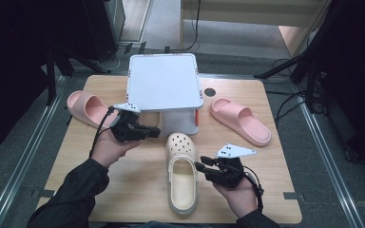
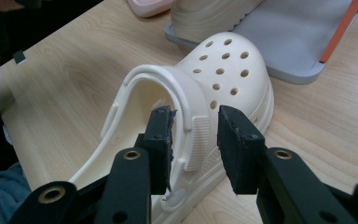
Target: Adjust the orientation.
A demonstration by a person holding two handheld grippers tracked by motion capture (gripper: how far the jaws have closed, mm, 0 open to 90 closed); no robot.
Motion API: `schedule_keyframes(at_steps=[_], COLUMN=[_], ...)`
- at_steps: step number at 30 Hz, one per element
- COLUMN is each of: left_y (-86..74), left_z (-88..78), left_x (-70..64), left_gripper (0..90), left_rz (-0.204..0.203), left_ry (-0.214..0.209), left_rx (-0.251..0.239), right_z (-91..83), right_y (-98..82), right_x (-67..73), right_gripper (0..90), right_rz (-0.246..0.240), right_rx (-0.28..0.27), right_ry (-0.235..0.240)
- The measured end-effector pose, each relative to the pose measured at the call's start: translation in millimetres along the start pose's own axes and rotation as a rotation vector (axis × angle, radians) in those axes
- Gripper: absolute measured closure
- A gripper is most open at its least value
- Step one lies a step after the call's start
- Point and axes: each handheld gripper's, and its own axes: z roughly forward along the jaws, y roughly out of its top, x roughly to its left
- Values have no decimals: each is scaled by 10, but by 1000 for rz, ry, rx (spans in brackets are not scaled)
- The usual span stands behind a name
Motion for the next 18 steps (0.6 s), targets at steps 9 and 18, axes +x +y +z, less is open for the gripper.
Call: schedule_keyframes(at_steps=[9,18], left_y=[156,328], left_z=[-212,-359], left_x=[71,168], left_gripper=[846,863], left_rz=[-10,-14], left_ry=[7,-1], left_rx=[-13,-19], right_z=[47,158], right_y=[-95,-144], right_x=[51,100], right_gripper=[597,569], right_rz=[41,74], right_rx=[13,30], right_ry=[-23,-39])
